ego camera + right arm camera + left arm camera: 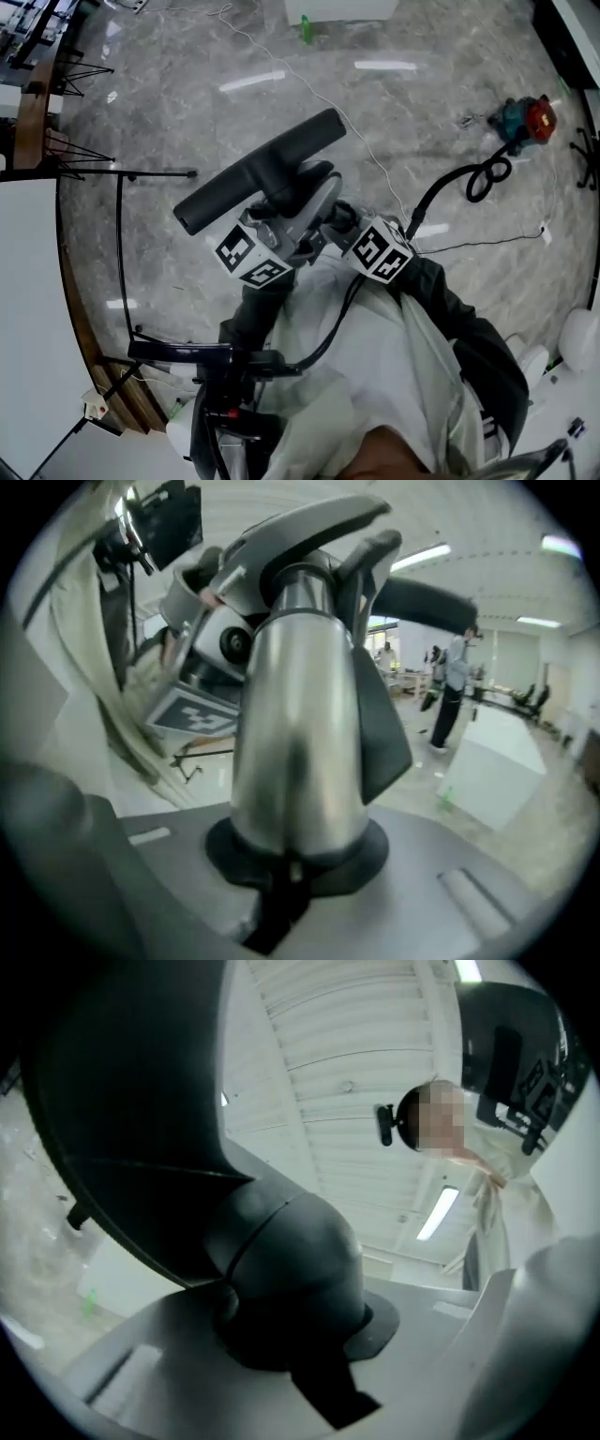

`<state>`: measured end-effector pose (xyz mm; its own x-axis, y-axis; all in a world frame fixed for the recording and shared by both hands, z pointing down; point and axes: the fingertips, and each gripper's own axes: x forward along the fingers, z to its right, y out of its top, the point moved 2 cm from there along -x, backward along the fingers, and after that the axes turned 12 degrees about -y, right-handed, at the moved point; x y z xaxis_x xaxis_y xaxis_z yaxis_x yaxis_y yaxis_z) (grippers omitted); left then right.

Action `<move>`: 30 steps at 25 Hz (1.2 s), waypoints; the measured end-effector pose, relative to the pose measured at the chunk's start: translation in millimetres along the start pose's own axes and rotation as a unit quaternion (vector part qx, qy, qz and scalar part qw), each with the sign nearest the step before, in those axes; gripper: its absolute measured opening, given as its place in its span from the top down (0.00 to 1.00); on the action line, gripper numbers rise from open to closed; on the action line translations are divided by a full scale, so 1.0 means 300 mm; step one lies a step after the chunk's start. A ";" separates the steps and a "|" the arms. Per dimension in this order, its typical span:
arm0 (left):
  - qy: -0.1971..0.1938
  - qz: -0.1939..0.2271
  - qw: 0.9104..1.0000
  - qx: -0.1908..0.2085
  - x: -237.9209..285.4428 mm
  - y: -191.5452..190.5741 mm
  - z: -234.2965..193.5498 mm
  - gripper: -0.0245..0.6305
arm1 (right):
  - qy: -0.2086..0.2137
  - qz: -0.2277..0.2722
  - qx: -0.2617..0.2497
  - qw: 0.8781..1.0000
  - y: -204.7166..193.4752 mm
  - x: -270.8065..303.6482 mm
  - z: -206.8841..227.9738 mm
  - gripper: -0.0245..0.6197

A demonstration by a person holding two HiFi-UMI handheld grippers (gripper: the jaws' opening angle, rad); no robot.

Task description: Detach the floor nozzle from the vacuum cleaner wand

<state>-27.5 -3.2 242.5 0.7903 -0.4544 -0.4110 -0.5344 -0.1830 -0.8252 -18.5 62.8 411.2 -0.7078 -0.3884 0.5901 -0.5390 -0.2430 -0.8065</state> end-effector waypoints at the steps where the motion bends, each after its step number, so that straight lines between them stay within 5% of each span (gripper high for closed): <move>1: 0.031 -0.006 0.999 -0.002 -0.009 -0.004 -0.020 0.85 | -0.044 -0.003 -0.001 0.999 -0.003 0.015 0.016 0.90; 3: 0.052 -0.013 0.999 0.005 -0.014 -0.008 -0.024 0.85 | -0.090 0.002 -0.007 0.996 -0.008 0.027 0.033 0.90; 6: -0.026 -0.009 0.999 0.032 -0.002 0.005 0.049 0.85 | -0.045 0.020 -0.033 0.998 -0.002 0.007 0.009 0.90; 9: -0.143 -0.001 0.989 0.047 0.008 0.013 0.152 0.85 | 0.109 0.029 -0.053 0.992 -0.006 -0.058 -0.059 0.90; 11: -0.201 0.002 0.979 0.032 0.024 0.002 0.200 0.85 | 0.233 0.019 -0.049 0.971 -0.017 -0.122 -0.101 0.90; 13: -0.218 0.007 0.976 0.009 0.039 -0.014 0.206 0.85 | 0.303 -0.003 -0.038 0.952 -0.039 -0.158 -0.111 0.90; 16: -0.144 0.031 0.989 0.001 0.033 -0.008 0.122 0.85 | 0.258 -0.012 -0.021 0.966 -0.039 -0.124 -0.076 0.90; 19: -0.065 0.018 0.998 0.008 0.022 -0.008 0.057 0.85 | 0.109 0.004 -0.012 0.994 -0.020 -0.049 -0.032 0.90; 21: 0.003 -0.004 1.000 0.006 0.005 -0.011 0.009 0.85 | 0.002 0.005 -0.005 1.000 -0.016 -0.004 0.002 0.90; 23: 0.066 -0.017 0.998 -0.001 -0.015 -0.015 -0.038 0.85 | -0.062 -0.001 0.002 0.998 -0.018 0.027 0.022 0.90; 26: 0.043 -0.015 0.999 0.002 -0.006 -0.008 -0.023 0.85 | -0.038 0.004 -0.007 0.999 -0.014 0.022 0.015 0.90; 28: -0.041 -0.007 0.999 0.018 0.018 0.002 0.055 0.85 | 0.035 0.022 -0.023 0.999 -0.010 -0.020 -0.015 0.90; 30: -0.137 0.000 0.990 0.031 0.033 0.005 0.143 0.85 | 0.151 0.031 -0.040 0.987 -0.011 -0.084 -0.058 0.90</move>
<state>-7.7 29.5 220.6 0.8470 -0.1985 -0.4932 -0.5211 -0.1261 -0.8441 -6.7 89.0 399.7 -0.8378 -0.1150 0.5338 -0.5163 -0.1513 -0.8430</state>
